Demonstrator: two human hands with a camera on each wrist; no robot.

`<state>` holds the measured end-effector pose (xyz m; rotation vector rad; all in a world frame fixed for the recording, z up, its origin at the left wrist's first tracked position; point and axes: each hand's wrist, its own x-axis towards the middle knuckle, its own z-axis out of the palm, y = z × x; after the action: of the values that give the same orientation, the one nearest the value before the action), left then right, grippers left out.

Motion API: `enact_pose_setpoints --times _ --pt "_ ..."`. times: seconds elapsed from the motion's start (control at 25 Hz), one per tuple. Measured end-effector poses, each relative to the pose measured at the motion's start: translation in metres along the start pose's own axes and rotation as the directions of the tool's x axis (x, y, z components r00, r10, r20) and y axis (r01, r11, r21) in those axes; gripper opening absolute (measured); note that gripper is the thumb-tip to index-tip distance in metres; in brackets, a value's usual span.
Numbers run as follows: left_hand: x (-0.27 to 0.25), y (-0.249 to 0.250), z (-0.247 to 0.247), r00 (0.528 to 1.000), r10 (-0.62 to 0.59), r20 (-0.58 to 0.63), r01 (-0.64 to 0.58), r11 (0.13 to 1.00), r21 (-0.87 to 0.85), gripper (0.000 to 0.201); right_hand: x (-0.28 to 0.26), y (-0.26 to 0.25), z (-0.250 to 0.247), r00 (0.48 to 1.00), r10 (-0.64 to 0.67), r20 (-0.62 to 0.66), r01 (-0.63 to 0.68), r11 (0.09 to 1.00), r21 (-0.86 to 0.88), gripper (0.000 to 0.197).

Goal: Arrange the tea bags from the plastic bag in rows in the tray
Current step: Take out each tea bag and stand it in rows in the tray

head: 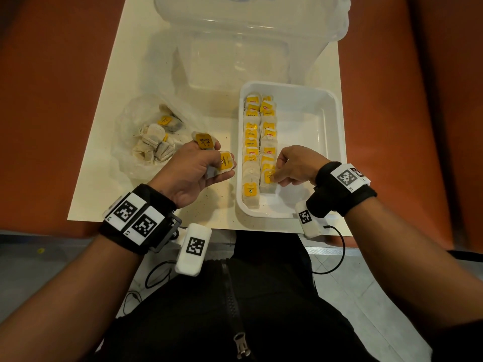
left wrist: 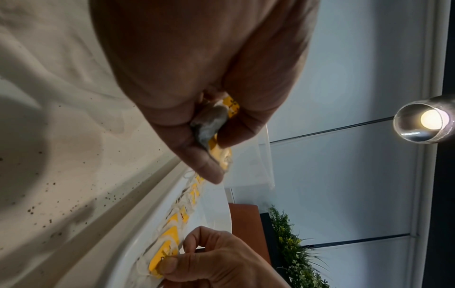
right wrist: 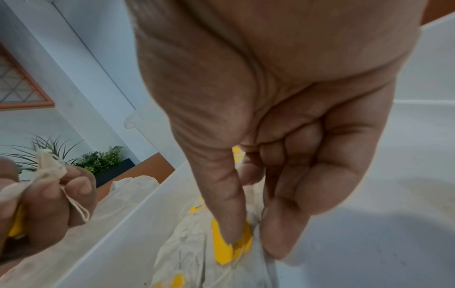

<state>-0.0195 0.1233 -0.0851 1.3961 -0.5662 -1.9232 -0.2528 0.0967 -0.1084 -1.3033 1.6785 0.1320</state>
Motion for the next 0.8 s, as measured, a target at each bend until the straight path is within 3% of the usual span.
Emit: enact_pose_setpoints --times 0.32,0.48,0.56,0.68,0.8 --pt "-0.001 0.002 0.001 0.992 -0.066 0.103 0.067 0.998 -0.010 0.030 -0.010 0.001 -0.006 0.999 0.002 -0.049 -0.003 1.000 -0.016 0.029" --pt "-0.002 0.002 0.004 0.988 -0.039 0.153 0.044 0.999 -0.029 0.035 -0.036 -0.010 -0.006 0.969 -0.116 -0.220 0.166 0.960 0.224 0.016" --pt "-0.002 0.001 0.006 0.981 -0.025 0.195 0.029 1.000 -0.013 0.035 -0.054 -0.024 -0.002 0.959 -0.198 -0.201 0.261 0.894 0.365 0.016" --pt "-0.002 -0.001 0.012 0.971 0.000 0.239 -0.005 1.000 0.021 0.037 -0.064 -0.039 0.008 0.942 -0.307 -0.137 0.336 0.883 0.327 0.023" --pt "-0.001 -0.002 0.014 0.966 0.006 0.257 -0.008 1.000 0.008 0.036 -0.059 -0.041 0.011 0.923 -0.342 -0.178 0.380 0.885 0.268 0.012"
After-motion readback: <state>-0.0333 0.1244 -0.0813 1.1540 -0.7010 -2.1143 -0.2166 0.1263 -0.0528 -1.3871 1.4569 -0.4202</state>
